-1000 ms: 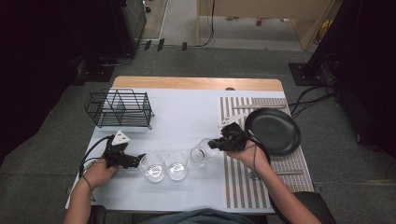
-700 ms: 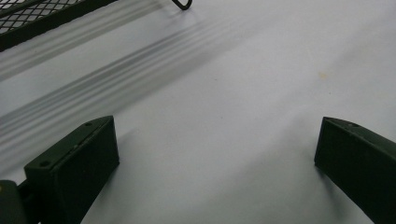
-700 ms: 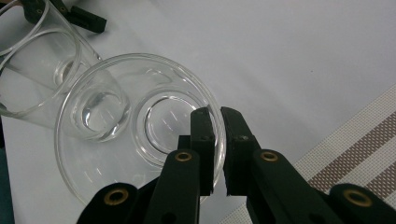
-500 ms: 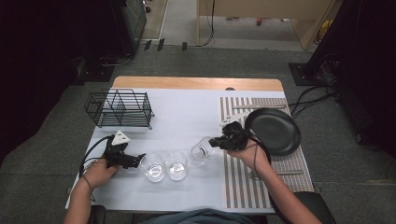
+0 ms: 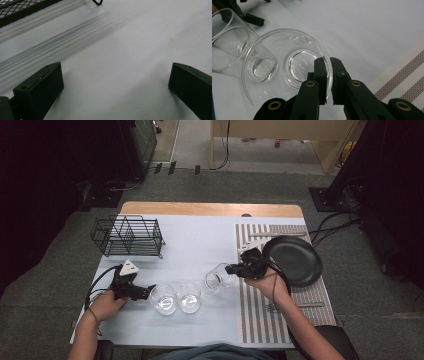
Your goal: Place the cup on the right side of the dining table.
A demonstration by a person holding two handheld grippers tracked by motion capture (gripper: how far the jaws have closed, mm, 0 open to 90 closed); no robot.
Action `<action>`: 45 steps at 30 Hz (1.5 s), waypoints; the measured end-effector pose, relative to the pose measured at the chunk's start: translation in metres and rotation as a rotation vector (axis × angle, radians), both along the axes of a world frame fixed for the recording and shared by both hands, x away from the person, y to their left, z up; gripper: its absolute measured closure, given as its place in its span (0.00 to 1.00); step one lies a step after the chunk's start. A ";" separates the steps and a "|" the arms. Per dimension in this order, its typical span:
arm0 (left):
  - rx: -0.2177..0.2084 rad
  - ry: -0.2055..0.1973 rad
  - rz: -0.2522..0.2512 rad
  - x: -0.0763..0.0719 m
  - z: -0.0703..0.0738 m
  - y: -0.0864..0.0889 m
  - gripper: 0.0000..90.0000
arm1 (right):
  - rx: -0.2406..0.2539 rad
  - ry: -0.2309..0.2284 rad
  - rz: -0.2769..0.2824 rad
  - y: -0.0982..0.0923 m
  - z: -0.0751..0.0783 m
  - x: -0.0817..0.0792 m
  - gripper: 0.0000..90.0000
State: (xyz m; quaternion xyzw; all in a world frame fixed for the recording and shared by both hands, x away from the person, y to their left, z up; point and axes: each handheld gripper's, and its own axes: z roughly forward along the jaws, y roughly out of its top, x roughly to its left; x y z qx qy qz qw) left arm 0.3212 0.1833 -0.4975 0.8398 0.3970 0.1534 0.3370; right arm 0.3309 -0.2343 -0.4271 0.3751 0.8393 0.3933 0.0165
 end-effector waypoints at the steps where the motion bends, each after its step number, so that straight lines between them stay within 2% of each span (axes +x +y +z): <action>1: 0.000 0.000 0.000 0.000 0.000 0.000 0.00 | 0.000 0.000 -0.004 0.000 0.000 0.000 0.95; 13: 0.000 0.000 0.000 0.000 0.000 0.000 0.00 | 0.020 -0.008 -0.047 -0.006 0.001 0.005 0.95; 23: 0.000 0.000 0.000 0.000 0.000 0.000 0.00 | 0.025 0.005 -0.076 -0.010 0.000 0.011 0.95; 40: 0.000 0.000 0.000 0.000 0.000 0.000 0.00 | 0.010 -0.012 -0.125 -0.017 0.002 0.017 0.95; 45: 0.000 0.000 0.000 0.000 0.000 0.000 0.00 | 0.018 -0.013 -0.135 -0.017 0.002 0.019 0.95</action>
